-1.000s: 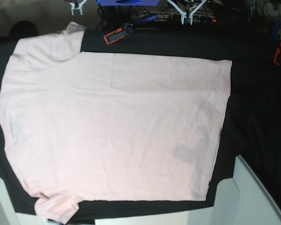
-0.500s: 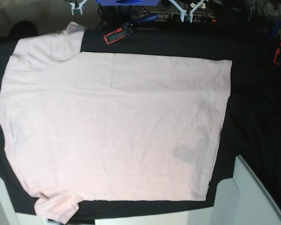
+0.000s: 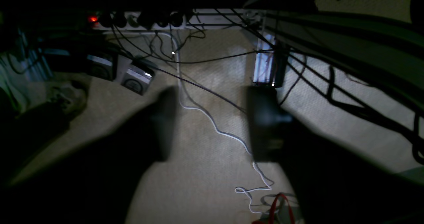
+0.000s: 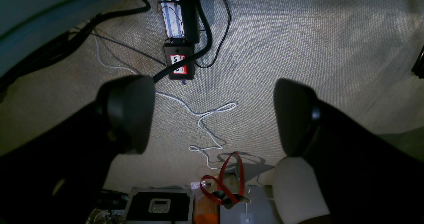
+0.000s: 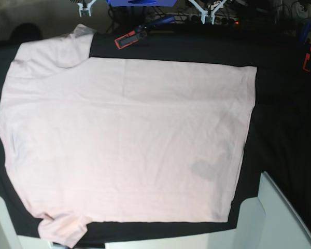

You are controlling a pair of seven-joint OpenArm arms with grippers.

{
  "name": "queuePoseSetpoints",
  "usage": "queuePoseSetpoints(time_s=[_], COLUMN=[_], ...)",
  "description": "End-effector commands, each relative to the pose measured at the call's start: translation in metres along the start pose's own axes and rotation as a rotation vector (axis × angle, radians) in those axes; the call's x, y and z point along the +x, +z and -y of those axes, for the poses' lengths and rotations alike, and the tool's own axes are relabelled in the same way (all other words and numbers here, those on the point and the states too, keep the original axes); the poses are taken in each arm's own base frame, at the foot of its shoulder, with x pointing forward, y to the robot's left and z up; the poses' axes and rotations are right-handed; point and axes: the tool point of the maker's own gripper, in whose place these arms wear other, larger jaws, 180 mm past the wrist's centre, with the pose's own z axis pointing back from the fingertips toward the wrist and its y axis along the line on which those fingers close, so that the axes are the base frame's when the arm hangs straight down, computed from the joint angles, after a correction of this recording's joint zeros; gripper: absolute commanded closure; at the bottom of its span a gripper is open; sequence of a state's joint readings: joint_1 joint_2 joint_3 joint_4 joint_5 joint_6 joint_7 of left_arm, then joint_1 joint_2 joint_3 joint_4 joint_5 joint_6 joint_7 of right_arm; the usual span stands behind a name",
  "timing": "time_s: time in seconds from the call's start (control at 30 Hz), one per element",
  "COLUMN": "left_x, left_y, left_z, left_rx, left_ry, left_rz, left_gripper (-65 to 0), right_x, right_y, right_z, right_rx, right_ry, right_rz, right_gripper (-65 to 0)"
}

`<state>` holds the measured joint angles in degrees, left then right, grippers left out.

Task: Fold the T-shirt properly

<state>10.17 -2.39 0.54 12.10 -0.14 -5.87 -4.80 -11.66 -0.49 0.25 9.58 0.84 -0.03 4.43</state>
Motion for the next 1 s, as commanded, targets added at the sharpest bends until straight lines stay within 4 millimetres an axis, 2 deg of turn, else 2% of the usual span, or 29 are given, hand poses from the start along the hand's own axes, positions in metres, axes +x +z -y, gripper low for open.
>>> queuePoseSetpoints(time_s=[0.0,0.13,0.17,0.23,0.27,0.3,0.4,0.43,0.47,0.5,0.53,0.57,0.63,0.73,0.83,0.97], left_x=[-0.004,-0.008,-0.009,-0.01,-0.011,-0.011,-0.011,-0.01,-0.012,-0.013,-0.005,-0.006,0.003,0.001,-0.003,0.005], left_y=[0.001,0.002,0.003,0.003,0.003,0.003,0.003,0.003,0.004,0.005,0.007,0.013,0.023,0.037,0.048,0.058], left_z=[-0.002,-0.002,-0.002,-0.002,-0.003,-0.003,-0.004,-0.004,-0.004,-0.007,-0.015,-0.021,-0.029,-0.041,-0.048,-0.048], left_rx=[0.004,0.004,0.004,0.007,0.009,0.009,0.011,0.011,0.011,0.016,0.028,0.039,0.053,0.086,0.123,0.13], left_ry=[-0.003,-0.009,-0.009,-0.001,0.009,0.009,0.009,0.009,0.008,0.007,-0.001,-0.011,-0.029,-0.06,-0.08,-0.095], left_rz=[-0.002,-0.005,-0.007,-0.009,-0.01,-0.011,-0.01,-0.005,-0.005,0.007,0.055,0.093,0.184,0.226,0.252,0.299], left_gripper=[-38.3,-36.6,-30.2,-2.7,0.0,0.0,0.0,0.0,0.0,0.0,0.0,0.0,0.0,0.0,0.0,0.0], right_x=[-0.006,-0.006,-0.006,-0.007,-0.007,-0.007,-0.007,-0.007,-0.007,-0.008,-0.012,-0.016,-0.013,-0.014,-0.016,-0.009], right_y=[0.001,0.001,0.001,0.001,0.001,0.001,0.001,0.001,0.001,0.001,0.001,0.002,0.004,0.009,0.015,0.02], right_z=[0.0,0.0,0.0,0.0,0.0,0.0,0.0,0.0,0.0,0.0,0.0,0.0,0.002,0.003,0.005,0.005], right_rx=[0.001,0.002,0.002,0.002,0.002,0.002,0.001,0.001,0.001,0.001,0.0,0.0,-0.002,-0.007,-0.01,-0.011], right_ry=[0.001,0.005,0.007,0.007,0.007,0.007,0.001,0.001,0.001,0.001,0.0,0.0,0.001,0.002,0.003,0.004], right_rz=[-0.008,-0.008,-0.008,-0.01,-0.01,-0.01,-0.01,-0.01,-0.01,-0.011,-0.016,-0.017,0.013,0.058,0.088,0.128], right_gripper=[-54.0,-53.5,-53.2,-49.6,-44.5,-36.7,-2.3,0.0,-0.6,-4.4,-2.9,-0.1,0.0,-0.1,-0.1,-0.1])
